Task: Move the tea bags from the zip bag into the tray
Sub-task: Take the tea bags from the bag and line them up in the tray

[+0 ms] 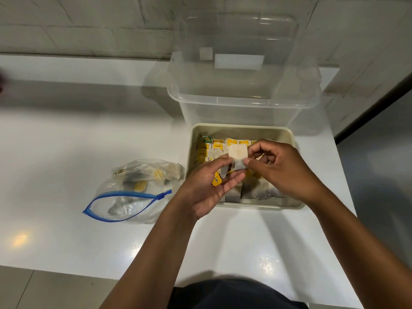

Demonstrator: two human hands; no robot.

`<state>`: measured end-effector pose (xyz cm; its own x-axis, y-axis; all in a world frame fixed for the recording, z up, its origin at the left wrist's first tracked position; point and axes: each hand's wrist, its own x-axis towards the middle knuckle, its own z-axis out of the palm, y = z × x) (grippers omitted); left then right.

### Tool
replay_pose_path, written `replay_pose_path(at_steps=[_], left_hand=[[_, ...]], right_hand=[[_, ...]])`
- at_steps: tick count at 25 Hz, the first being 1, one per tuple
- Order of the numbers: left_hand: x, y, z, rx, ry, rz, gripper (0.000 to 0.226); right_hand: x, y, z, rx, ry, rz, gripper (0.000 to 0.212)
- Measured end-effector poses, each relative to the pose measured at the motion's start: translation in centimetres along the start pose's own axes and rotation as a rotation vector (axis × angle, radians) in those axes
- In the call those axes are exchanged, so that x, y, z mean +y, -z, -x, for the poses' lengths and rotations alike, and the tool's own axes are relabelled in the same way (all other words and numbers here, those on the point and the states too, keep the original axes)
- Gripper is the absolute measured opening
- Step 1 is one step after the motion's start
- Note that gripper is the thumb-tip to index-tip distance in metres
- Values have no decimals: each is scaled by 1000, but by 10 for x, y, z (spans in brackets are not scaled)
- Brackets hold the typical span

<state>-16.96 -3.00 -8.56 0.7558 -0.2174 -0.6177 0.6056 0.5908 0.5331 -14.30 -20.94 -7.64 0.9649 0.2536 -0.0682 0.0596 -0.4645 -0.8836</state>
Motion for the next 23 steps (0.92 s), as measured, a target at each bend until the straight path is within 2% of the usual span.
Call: replay_pose_path(at_steps=[3,7,11,14,16,18,20,21,23], left_hand=[[0,4,-2,33,1,-43,32],[5,11,-6,-1,30,101,37],[8,12,-8,-61,50,224,41],[9,11,-7,-98,61,232,43],[11,11,-6,-115,70,218,43],[12,11,-6,-126,94,172,44],[11,9,-7,-145,126,72,44],[9,7,-8,-161,140,14,46],[4,0,-8,-199,158,-107,52]], right_hand=[[8,10,-1,-95,-146,245,15],[17,4,0,-330,-332,499,17],[32,-14,-8,-332,-306,745,21],[35,-20,-9,-317,-403,804,22],[26,-8,-8,-261,-397,846,16],[10,8,-6,-110,-254,785,8],[-14,14,-3,-21,-99,444,8],[-24,12,-2,-54,-54,272,16],[-28,4,-4,-158,-6,206,29]])
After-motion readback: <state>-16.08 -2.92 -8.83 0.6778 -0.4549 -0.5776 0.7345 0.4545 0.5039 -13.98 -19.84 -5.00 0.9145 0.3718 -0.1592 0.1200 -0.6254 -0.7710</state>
